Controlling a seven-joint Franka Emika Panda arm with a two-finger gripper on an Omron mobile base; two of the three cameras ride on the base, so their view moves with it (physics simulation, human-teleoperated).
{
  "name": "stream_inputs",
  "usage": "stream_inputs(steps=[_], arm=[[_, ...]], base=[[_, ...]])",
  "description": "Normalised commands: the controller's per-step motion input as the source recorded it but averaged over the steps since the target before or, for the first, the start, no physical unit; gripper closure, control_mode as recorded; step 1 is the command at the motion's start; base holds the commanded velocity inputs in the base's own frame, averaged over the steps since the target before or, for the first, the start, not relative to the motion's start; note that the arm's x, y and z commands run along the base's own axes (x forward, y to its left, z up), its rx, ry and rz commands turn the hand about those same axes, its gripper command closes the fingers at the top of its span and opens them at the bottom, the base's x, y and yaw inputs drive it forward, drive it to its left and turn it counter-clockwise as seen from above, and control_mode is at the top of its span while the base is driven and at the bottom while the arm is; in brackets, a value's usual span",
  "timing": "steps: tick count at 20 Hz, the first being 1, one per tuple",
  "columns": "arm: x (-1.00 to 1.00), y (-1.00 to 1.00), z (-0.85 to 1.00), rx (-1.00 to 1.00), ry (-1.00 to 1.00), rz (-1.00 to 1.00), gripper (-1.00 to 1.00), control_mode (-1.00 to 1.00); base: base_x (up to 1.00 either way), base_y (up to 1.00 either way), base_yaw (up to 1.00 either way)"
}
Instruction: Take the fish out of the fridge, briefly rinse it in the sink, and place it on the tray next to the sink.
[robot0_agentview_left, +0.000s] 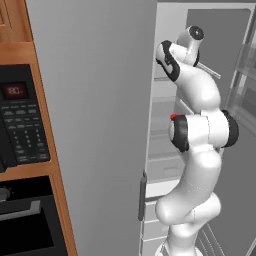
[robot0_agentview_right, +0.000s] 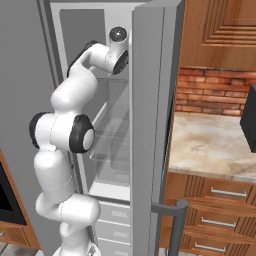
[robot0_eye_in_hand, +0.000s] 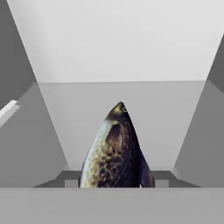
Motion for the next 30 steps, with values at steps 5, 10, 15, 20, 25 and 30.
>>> stream_inputs(steps=[5, 10, 15, 20, 25, 30], arm=[[-1.00, 0.07, 0.08, 0.12, -0.05, 0.00, 1.00, -1.00], [-1.00, 0.35, -0.17, 0.00, -0.05, 0.00, 1.00, -1.00], [-1.00, 0.58, -0.95, -0.18, 0.07, 0.00, 1.00, -1.00], [-1.00, 0.49, -0.96, -0.16, 0.21, 0.00, 1.00, -1.00], [-0.40, 0.16, -0.39, -0.03, 0.11, 0.00, 1.00, 1.00], [0.00, 0.00, 0.00, 0.00, 0.00, 0.00, 1.00, 1.00]], base=[[0.00, 0.00, 0.00], [0.00, 0.00, 0.00], [0.00, 0.00, 0.00], [0.00, 0.00, 0.00], [-0.60, 0.17, 0.09], [-0.98, 0.04, 0.56]])
